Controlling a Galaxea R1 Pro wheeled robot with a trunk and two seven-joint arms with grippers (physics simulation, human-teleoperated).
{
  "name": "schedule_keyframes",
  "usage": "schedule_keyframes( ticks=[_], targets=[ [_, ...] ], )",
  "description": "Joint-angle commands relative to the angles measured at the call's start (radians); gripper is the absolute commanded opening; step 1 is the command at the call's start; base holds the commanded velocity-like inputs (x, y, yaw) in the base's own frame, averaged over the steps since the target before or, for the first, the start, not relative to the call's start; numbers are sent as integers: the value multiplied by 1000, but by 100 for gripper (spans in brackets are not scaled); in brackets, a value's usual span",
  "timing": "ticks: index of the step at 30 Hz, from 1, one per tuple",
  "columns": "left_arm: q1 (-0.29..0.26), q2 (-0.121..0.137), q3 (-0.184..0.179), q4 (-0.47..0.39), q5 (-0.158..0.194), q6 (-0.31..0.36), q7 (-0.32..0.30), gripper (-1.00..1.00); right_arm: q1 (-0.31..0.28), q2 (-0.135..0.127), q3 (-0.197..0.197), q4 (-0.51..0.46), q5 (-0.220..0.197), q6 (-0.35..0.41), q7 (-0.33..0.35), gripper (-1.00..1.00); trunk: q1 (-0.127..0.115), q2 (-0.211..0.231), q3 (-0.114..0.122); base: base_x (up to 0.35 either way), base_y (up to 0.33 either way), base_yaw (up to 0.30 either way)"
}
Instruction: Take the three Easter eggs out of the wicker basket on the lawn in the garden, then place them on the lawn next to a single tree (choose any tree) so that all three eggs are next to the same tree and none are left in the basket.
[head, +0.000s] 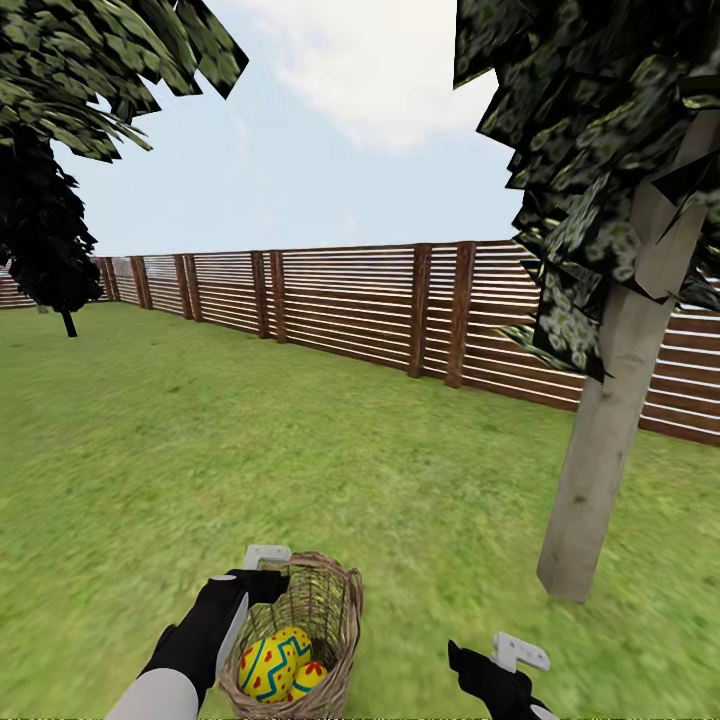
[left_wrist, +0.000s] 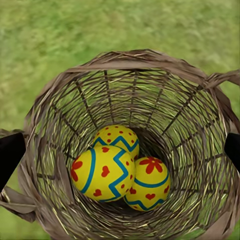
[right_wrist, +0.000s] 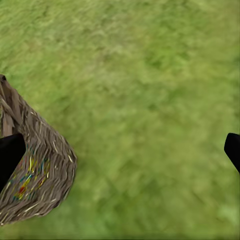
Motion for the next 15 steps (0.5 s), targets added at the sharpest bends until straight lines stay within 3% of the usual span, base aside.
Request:
schedule_keyframes(
  ticks=[1,10,15],
  targets=[
    [-1,-2,6,-2,-11,4,-8,100,0,1,0,-2,-10,4,-5,100,0,-1,-1,0,0,0],
    [-1,-5,-3,-2,-11,2,-9,100,14,1,1,-29,-11,1,-3,100,0,-1,-1,0,0,0],
    [-1,-7,-8,-2,-11,2,-9,100,100,1,4,-170,-11,1,25,100,0,-1,-1,0,0,0]
  ],
)
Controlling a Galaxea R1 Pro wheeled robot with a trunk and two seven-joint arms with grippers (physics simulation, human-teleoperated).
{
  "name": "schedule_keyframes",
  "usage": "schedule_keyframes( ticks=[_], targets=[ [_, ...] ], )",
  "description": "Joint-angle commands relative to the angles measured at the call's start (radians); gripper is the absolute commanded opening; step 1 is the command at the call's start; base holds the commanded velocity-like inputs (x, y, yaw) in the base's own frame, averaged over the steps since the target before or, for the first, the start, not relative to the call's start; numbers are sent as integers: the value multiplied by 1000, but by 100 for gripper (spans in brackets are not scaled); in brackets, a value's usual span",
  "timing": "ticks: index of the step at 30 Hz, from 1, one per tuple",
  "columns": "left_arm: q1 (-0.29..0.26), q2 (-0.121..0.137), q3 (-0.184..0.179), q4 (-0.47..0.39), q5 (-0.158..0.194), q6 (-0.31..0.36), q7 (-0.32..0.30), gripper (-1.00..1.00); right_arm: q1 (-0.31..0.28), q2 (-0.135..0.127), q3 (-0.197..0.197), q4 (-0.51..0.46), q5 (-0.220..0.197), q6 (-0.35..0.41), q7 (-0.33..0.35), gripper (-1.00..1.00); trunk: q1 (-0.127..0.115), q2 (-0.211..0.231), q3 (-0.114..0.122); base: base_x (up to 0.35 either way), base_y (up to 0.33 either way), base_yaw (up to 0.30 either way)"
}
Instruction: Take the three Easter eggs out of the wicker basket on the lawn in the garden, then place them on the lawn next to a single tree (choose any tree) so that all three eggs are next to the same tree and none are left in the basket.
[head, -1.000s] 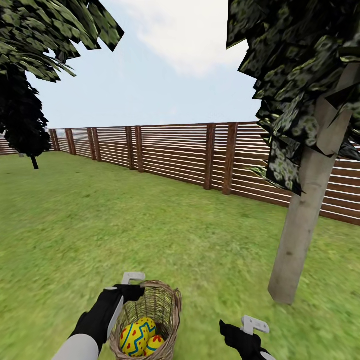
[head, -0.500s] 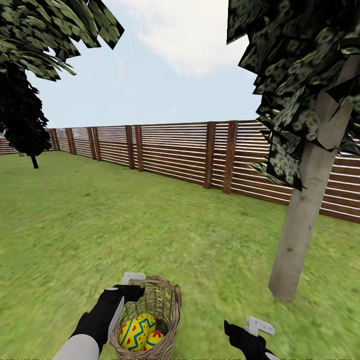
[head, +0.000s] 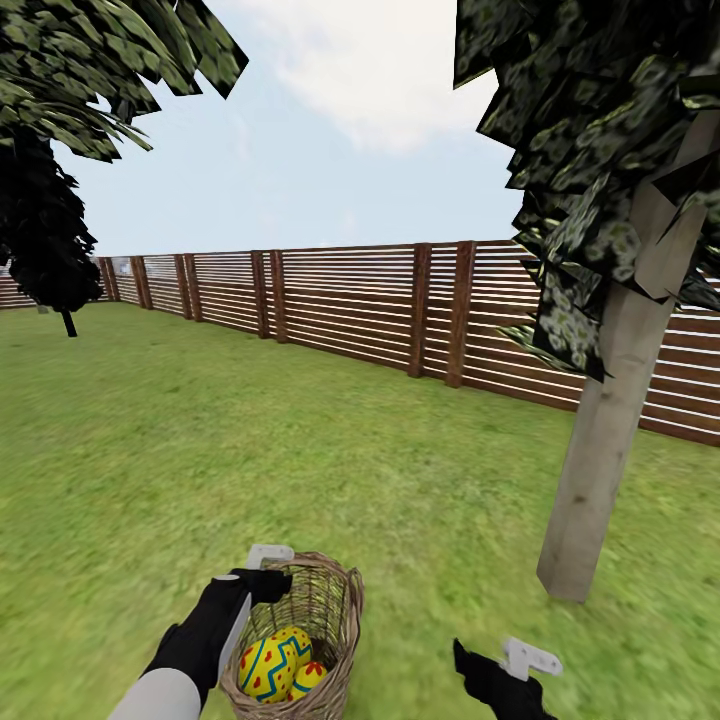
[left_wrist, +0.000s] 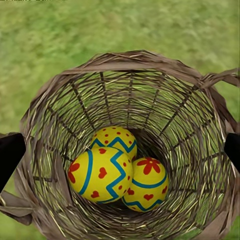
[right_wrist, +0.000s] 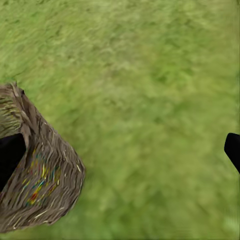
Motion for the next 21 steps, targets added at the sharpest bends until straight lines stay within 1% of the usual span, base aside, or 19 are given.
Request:
schedule_keyframes(
  ticks=[1,2,6,8,10,11,14,17,21],
  targets=[
    [0,-2,5,-2,-10,4,-9,100,14,0,1,-29,-11,4,-1,100,0,0,-1,0,0,0],
    [0,-2,2,-1,-10,4,-9,100,25,0,1,-53,-11,7,2,100,0,0,-1,0,0,0],
    [0,-3,-8,12,-10,-3,-9,100,57,2,8,-163,-11,25,8,100,15,-28,-13,0,0,0],
    [0,-3,-9,14,-10,-6,-9,100,60,4,11,-188,-11,35,7,100,23,-42,-20,0,0,0],
    [0,-3,-10,17,-10,-9,-8,100,58,6,22,-210,-10,57,6,100,31,-56,-26,0,0,0],
    [0,-3,-10,17,-10,-9,-8,100,56,6,26,-214,-10,68,5,100,35,-63,-29,0,0,0],
    [0,-3,-11,19,-10,-11,-7,100,16,5,32,-228,-8,128,4,100,46,-84,-38,0,0,0],
    [0,-3,-11,19,-9,-11,-7,100,-8,3,31,-231,-8,153,5,100,58,-105,-48,0,0,0],
    [0,-3,-11,19,-9,-13,-7,100,-31,2,31,-233,-9,165,5,100,73,-133,-60,0,0,0]
  ],
)
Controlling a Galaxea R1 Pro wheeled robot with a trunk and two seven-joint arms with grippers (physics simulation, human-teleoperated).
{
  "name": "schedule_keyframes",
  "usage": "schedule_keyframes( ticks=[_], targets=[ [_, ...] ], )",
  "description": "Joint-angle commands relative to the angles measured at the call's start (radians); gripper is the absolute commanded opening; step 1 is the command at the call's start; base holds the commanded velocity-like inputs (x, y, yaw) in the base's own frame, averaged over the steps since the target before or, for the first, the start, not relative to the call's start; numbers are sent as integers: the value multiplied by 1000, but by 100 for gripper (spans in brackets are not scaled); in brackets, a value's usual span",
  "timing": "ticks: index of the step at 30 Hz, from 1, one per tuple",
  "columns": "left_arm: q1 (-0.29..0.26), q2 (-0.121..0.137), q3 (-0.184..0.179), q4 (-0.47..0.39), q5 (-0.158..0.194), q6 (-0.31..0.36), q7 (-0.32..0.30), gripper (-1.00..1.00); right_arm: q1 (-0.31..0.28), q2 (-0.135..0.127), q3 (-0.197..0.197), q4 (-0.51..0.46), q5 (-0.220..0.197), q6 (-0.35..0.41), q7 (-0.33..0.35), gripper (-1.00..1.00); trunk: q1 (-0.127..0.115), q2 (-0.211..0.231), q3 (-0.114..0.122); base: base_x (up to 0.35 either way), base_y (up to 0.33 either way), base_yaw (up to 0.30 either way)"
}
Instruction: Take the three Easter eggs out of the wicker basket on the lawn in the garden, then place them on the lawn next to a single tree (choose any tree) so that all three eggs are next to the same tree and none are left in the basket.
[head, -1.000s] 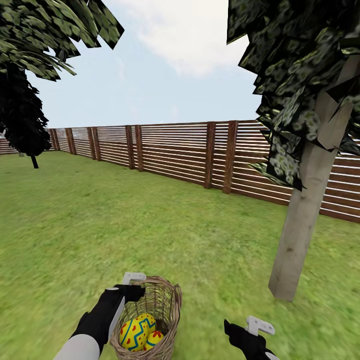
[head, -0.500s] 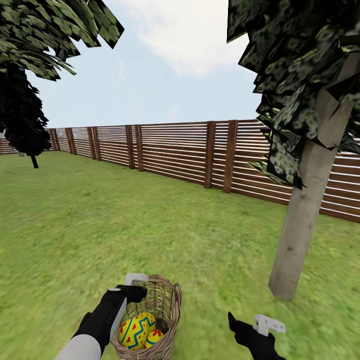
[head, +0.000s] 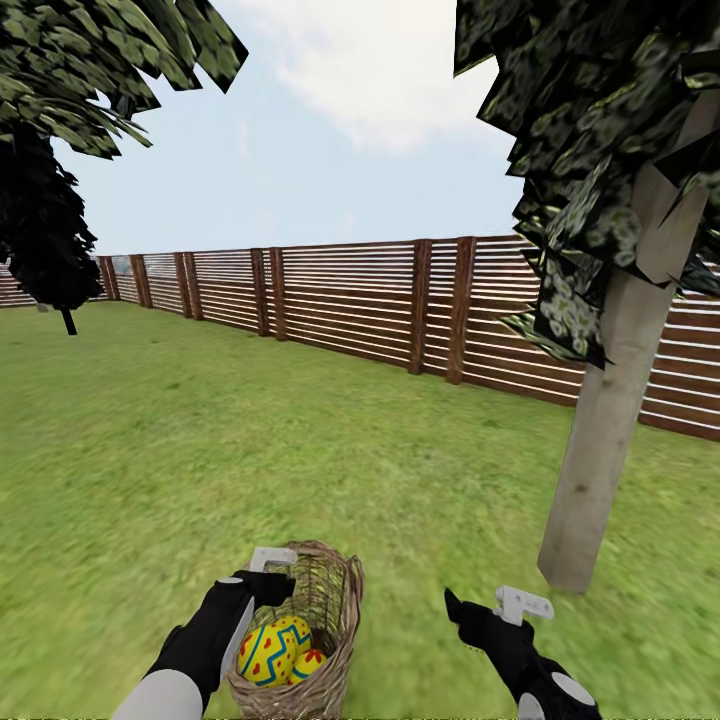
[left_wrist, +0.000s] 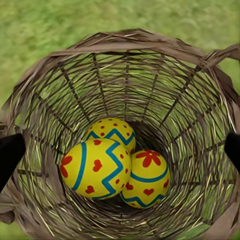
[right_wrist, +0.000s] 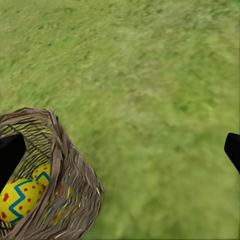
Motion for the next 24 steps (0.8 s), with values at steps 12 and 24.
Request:
schedule_keyframes(
  ticks=[12,24],
  targets=[
    [0,-2,7,-2,-11,-5,1,100,-37,-1,-1,-3,-11,61,-5,100,46,-85,-39,0,0,0],
    [-2,0,7,-3,-9,-6,17,100,-49,-2,0,-3,-11,111,-1,100,92,-169,-76,0,0,0]
  ],
)
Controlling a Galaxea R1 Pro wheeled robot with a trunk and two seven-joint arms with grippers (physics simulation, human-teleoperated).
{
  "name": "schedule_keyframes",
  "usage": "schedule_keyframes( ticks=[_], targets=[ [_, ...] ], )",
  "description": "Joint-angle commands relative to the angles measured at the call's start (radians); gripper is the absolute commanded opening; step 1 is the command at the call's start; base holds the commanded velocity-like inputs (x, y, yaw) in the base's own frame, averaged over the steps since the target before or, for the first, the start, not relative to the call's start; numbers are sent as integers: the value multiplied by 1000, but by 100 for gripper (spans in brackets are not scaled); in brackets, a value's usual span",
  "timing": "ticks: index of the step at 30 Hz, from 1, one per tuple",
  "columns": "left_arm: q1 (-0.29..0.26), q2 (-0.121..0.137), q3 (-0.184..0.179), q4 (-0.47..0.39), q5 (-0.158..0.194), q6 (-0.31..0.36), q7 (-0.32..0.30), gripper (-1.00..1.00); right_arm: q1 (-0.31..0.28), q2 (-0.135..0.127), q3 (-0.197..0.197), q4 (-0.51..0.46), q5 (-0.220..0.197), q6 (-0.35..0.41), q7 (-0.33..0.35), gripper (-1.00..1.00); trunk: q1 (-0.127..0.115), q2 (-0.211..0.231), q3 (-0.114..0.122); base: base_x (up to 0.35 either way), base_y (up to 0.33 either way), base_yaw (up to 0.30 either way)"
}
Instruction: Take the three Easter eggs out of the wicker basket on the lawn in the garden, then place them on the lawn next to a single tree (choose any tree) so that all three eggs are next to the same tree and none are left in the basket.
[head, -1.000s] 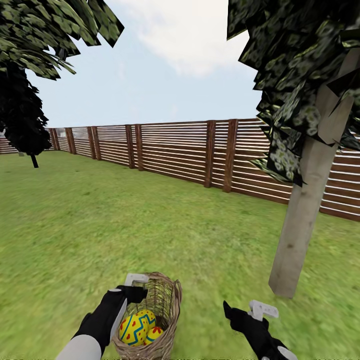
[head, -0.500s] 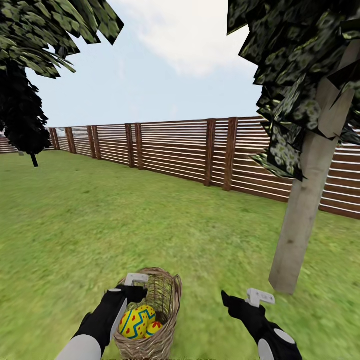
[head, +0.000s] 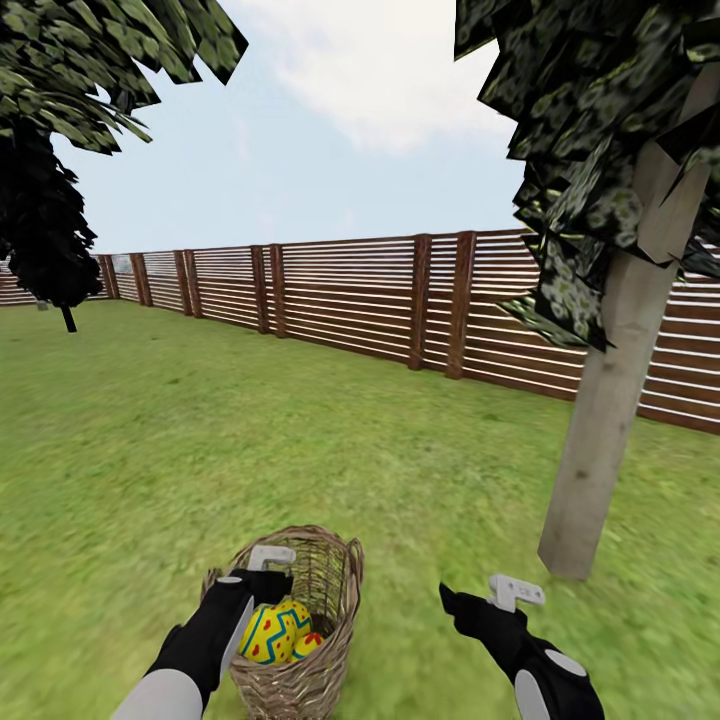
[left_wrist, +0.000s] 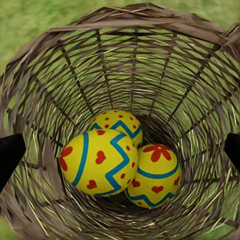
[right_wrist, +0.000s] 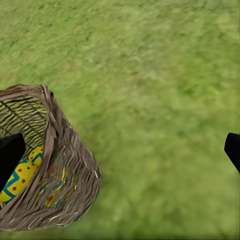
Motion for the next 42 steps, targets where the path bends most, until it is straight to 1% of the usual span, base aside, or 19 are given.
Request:
schedule_keyframes(
  ticks=[1,5,13,15,16,19,22,25,27,34,42],
  targets=[
    [-1,-1,6,-2,-9,4,-6,100,-1,0,0,-1,-11,5,-8,100,4,-8,-4,0,0,0],
    [-8,-1,6,-5,-8,9,-6,100,-1,0,-1,-1,-11,6,-8,100,19,-36,-17,0,0,0],
    [-41,0,5,-12,-12,26,-8,100,-2,-3,-4,-1,-11,7,-8,100,19,-36,-17,0,0,0],
    [-50,0,5,-23,-12,52,-10,100,-3,-4,-4,-1,-11,7,-8,100,19,-36,-17,0,0,0],
    [-65,0,5,-29,-13,76,-10,100,-3,-4,-4,-1,-11,7,-7,100,19,-36,-17,0,0,0],
    [-96,2,5,-37,-14,119,-11,100,-3,-4,-4,-1,-11,7,-8,100,19,-36,-17,0,0,0],
    [-110,1,5,-43,-14,153,-6,100,-3,-4,-4,-1,-12,7,-8,100,19,-36,-17,0,0,0],
    [-117,-2,5,-45,-14,168,3,100,-3,-4,-4,-1,-12,7,-8,100,19,-36,-17,0,0,0],
    [-119,-4,5,-46,-13,171,6,100,-3,-4,-4,-1,-12,7,-8,100,19,-36,-17,0,0,0],
    [-121,-9,5,-45,-11,177,9,100,-3,-4,-4,-1,-11,7,-8,100,46,-85,-39,0,0,0],
    [-122,-15,0,-40,-11,175,11,100,-3,-4,-4,-1,-11,7,-8,100,46,-85,-39,0,0,0]
  ],
)
